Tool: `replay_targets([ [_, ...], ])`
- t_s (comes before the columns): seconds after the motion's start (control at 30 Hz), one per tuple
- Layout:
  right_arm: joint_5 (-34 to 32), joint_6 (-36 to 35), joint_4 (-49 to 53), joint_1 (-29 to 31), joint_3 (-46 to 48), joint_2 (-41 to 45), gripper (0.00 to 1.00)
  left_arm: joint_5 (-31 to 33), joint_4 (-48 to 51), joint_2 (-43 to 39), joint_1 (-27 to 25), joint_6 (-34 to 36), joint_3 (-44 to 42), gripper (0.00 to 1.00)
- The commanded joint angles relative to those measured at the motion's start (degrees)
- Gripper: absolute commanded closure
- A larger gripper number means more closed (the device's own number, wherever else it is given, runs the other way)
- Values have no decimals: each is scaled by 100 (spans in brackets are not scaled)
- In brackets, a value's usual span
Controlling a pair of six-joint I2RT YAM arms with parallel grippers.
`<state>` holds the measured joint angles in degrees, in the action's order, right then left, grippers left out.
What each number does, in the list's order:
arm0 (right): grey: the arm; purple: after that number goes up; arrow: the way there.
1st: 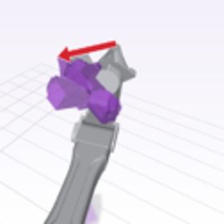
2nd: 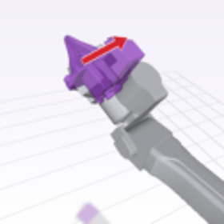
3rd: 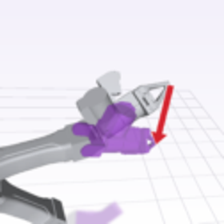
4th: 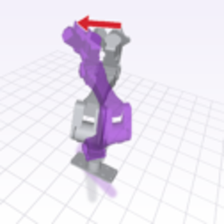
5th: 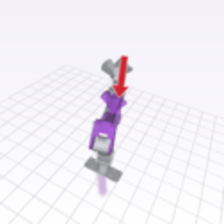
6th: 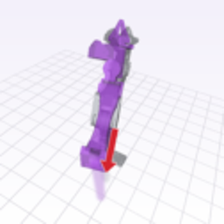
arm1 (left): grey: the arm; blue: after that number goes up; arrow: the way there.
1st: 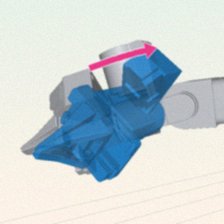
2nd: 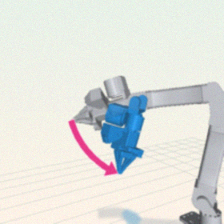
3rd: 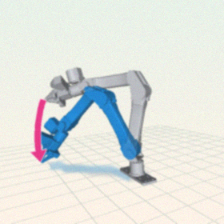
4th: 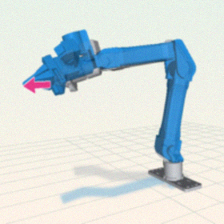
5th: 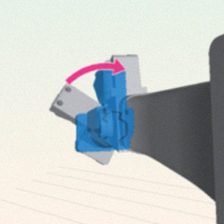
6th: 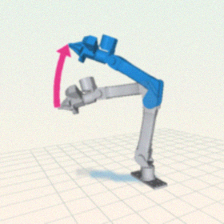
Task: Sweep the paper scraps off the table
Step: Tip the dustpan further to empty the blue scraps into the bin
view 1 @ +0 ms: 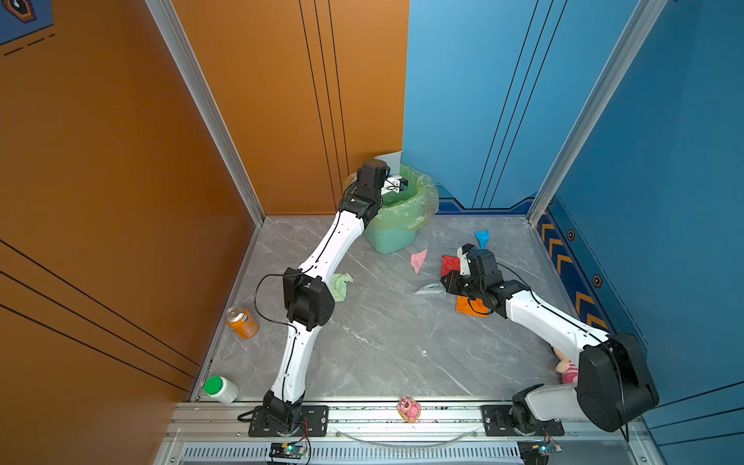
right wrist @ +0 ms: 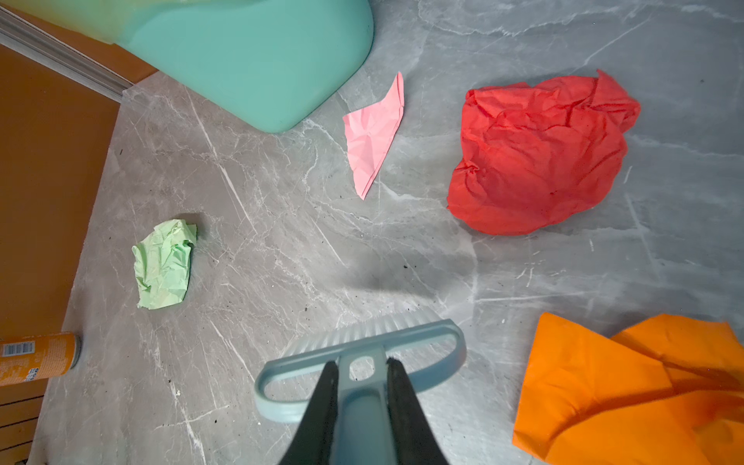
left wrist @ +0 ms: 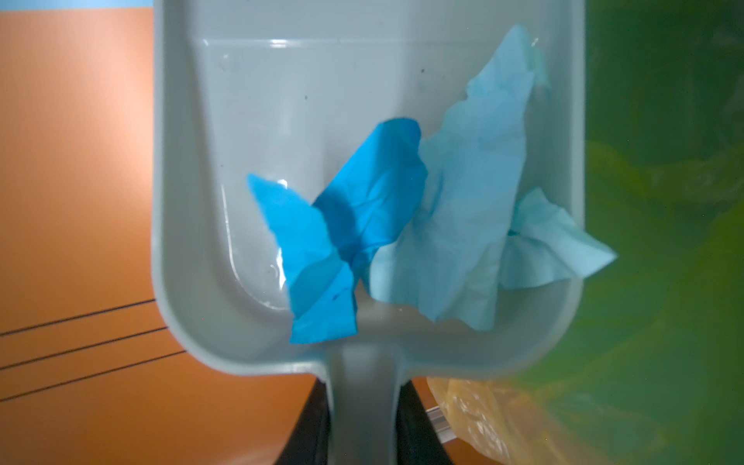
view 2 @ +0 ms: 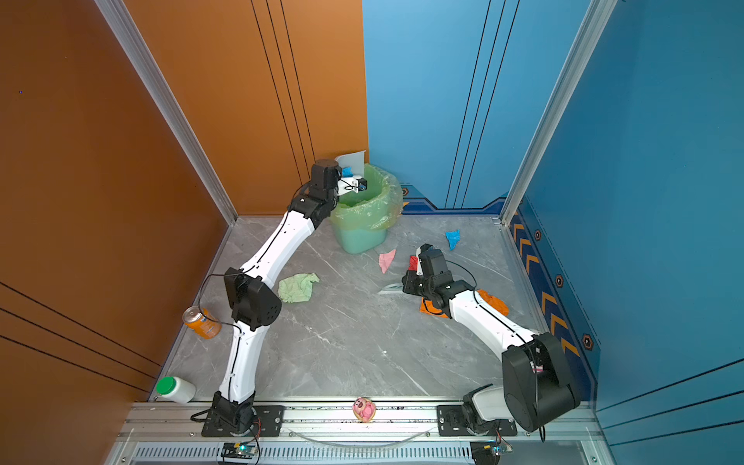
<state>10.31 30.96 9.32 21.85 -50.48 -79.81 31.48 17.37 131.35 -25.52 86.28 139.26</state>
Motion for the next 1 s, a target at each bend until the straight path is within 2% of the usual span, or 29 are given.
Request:
replay_targets([
  [0.0,-33,76,-150,56,3,45,100,-167,-444,-219,-32,471,-32,100],
  [0.13,-34,86,-159,100,6,10,100,-326,-481,-268,-32,543,-43,100],
  [0.43,-37,103,-133,153,-36,10,100,-432,-1020,-373,64,1388,-359,100],
  [0.63,-63,98,-112,190,-32,10,100,-406,-1151,-441,115,1604,-543,100],
  [0.83,-78,86,-106,215,-63,15,100,-405,-1269,-504,169,1609,-532,100],
  [0.97,-119,69,-80,224,-74,42,100,-448,-1204,-566,210,1341,-475,100],
])
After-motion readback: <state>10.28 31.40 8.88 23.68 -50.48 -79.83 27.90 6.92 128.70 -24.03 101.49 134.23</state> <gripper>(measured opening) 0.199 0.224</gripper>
